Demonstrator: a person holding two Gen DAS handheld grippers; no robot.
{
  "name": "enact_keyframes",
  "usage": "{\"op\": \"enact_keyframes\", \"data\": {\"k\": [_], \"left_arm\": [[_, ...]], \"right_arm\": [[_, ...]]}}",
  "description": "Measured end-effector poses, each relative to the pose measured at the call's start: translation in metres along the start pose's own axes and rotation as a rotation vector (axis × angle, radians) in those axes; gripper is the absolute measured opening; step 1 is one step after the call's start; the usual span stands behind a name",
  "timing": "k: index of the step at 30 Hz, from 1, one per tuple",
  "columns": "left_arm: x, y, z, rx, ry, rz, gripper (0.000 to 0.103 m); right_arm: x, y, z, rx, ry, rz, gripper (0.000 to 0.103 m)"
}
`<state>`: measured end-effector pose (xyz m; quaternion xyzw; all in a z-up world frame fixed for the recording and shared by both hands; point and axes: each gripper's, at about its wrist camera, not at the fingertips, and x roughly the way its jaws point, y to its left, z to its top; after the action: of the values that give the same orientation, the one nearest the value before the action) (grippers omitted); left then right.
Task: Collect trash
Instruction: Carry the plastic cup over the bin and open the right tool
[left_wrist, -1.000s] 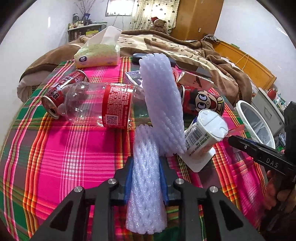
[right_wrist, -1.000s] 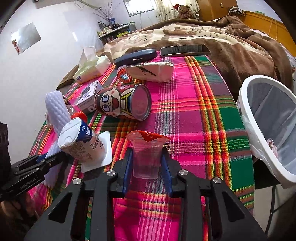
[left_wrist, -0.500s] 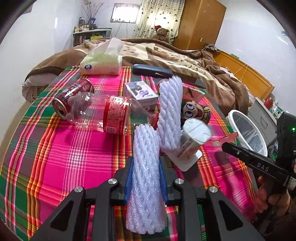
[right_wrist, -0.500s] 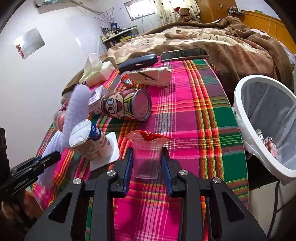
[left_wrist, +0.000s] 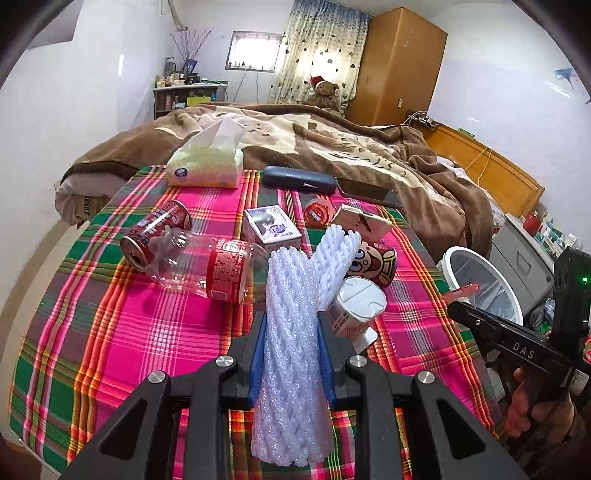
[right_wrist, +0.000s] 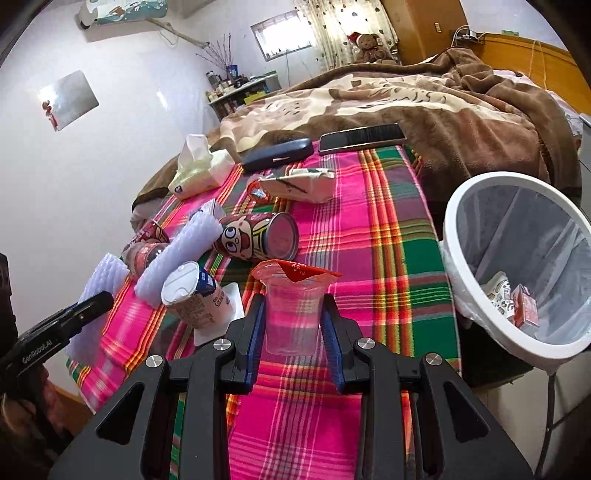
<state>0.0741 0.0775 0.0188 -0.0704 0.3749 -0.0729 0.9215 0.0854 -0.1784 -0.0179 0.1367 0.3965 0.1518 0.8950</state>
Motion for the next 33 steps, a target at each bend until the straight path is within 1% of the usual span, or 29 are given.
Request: {"op": "enact_keyframes", "data": {"k": [7,14,20,23,25,26,27,29,33], "left_arm": [[-0.009,-0.015,0.006,0.014,-0.025,-0.027,0.026],[-0.005,-0.051,0.018,0.052,-0.036,-0.09,0.026],[0.005,-0.092,0.028,0.104,-0.04,-0.15,0.026],[0.016,-0.115,0.032,0.136,-0.026,-0.18,0.026],[0.02,-0.129,0.032,0.162,-0.034,-0.169,0.026],[0.022,-0.14,0.032,0.193,-0.046,-0.155,0.026],[0.024,-0.147,0.032,0.207,-0.045,-0.159,0.026],[0.032,-0.164,0.033,0.222,-0.02,-0.2,0.026],[0.043,-0.192,0.033,0.264,-0.009,-0.224,0.026]], "right_arm": [[-0.014,-0.01,0.002,0.015,-0.024,0.005,0.031],[-0.032,-0.025,0.01,0.017,-0.059,-0.022,0.031],[-0.047,-0.046,0.017,0.037,-0.086,-0.062,0.031],[-0.053,-0.06,0.02,0.052,-0.098,-0.086,0.031],[-0.056,-0.069,0.021,0.064,-0.104,-0.103,0.031],[-0.058,-0.075,0.022,0.073,-0.108,-0.112,0.031],[-0.06,-0.08,0.022,0.079,-0.11,-0.12,0.031],[-0.063,-0.09,0.023,0.091,-0.114,-0.14,0.031],[-0.069,-0.107,0.026,0.109,-0.121,-0.176,0.031]]}}
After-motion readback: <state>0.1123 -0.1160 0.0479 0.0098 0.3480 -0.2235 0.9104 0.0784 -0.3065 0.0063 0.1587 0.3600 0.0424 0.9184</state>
